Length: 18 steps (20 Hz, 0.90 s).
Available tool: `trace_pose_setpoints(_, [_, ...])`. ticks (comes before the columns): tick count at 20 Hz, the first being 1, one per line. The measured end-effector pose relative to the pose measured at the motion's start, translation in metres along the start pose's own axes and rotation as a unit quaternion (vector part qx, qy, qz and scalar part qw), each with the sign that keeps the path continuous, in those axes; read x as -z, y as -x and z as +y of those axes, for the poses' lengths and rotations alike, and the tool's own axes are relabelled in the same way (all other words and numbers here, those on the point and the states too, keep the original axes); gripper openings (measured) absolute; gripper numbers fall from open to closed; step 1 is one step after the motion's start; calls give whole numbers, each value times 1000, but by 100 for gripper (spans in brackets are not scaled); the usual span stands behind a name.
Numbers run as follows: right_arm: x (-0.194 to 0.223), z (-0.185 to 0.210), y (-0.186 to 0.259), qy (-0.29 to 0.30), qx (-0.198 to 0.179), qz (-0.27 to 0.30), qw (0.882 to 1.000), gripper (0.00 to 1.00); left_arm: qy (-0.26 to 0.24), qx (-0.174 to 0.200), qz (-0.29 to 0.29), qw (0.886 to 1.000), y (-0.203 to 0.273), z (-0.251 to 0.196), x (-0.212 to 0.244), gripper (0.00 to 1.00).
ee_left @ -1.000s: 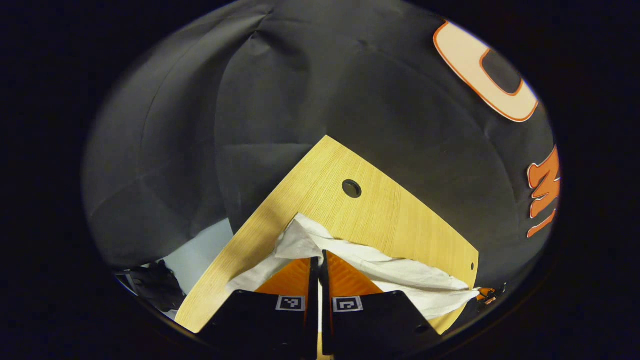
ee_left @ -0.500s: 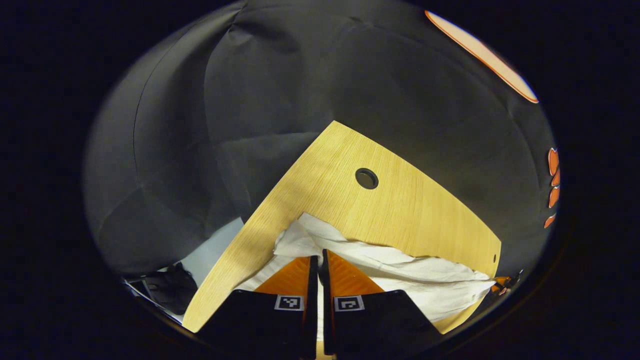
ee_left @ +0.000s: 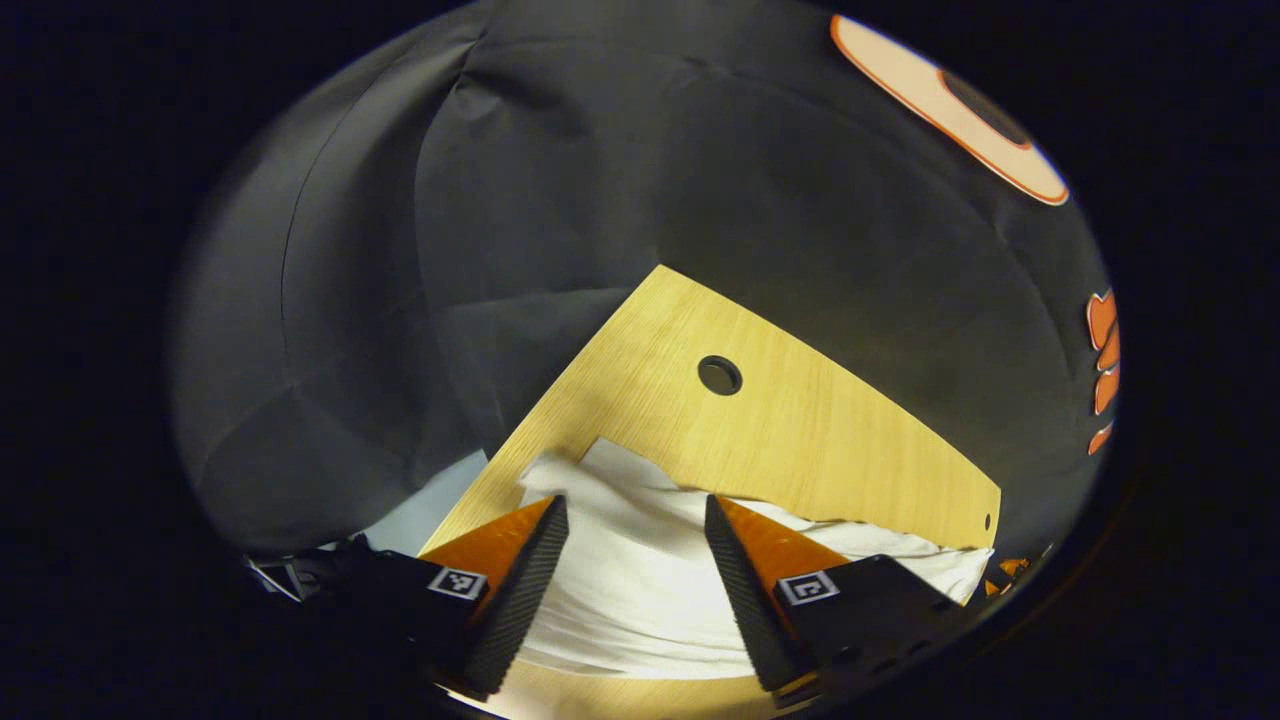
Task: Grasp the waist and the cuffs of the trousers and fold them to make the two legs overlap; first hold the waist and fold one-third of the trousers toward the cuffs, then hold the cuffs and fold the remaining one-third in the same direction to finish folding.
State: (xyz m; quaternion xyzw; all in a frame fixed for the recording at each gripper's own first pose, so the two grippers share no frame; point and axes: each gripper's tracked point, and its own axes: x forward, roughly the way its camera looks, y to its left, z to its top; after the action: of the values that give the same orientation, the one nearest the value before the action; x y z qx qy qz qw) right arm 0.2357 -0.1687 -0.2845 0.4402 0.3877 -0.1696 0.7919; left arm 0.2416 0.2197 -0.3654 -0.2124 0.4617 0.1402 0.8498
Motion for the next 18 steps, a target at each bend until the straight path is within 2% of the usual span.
trace_pose_setpoints(1, [7, -8, 0, 13, 13, 4, 1000, 66, -8, -2, -2, 1000, 4, -3, 1, 94])
trace_pose_setpoints(2, [15, -15, 1, 26, 26, 12, 999, 74, -14, -2, -4, 1000, 12, -4, 2, 92])
trace_pose_setpoints(3, [22, -21, 2, 38, 34, 17, 999, 77, -21, -2, -9, 1000, 19, -9, 3, 99])
trace_pose_setpoints(4, [30, -27, 3, 48, 42, 25, 998, 89, -29, -1, -12, 999, 27, -13, 6, 98])
trace_pose_setpoints(5, [38, -32, 5, 56, 45, 35, 997, 95, -37, 1, -17, 999, 37, -17, 9, 98])
trace_pose_setpoints(11, [54, -43, -6, 54, 45, 56, 996, 98, -95, 6, -52, 994, 91, -42, 33, 100])
trace_pose_setpoints(18, [64, -33, -21, 60, 35, 63, 996, 97, -143, 23, -86, 986, 148, -74, 52, 98])
